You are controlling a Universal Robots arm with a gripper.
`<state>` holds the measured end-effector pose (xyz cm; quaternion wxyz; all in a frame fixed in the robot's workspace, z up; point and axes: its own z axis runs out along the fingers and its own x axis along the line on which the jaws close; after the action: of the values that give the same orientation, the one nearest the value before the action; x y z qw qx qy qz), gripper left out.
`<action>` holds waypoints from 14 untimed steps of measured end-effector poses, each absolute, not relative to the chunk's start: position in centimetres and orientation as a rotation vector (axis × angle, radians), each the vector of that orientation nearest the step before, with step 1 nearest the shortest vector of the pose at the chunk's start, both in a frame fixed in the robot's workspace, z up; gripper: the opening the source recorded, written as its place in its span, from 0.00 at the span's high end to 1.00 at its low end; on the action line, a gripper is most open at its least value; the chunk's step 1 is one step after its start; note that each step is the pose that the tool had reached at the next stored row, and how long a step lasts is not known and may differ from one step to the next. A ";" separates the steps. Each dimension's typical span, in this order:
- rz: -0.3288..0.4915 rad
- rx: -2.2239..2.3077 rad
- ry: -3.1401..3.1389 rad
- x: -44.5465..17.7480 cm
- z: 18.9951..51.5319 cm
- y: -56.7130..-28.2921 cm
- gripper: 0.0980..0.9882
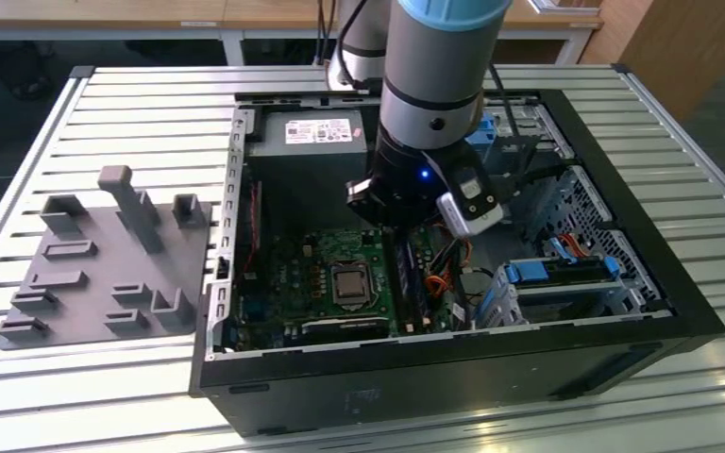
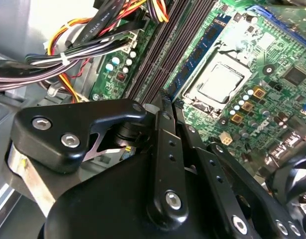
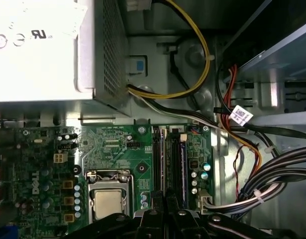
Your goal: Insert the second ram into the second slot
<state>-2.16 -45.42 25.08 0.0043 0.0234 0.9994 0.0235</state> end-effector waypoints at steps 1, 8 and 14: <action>0.074 0.075 3.131 -2.2 24.9 -45.4 0.96; 0.074 0.079 3.134 -2.2 24.4 -45.6 0.96; 0.074 0.080 3.134 -2.0 24.2 -46.0 0.96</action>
<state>-1.98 -45.97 24.17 0.0027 0.0254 0.9994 0.0236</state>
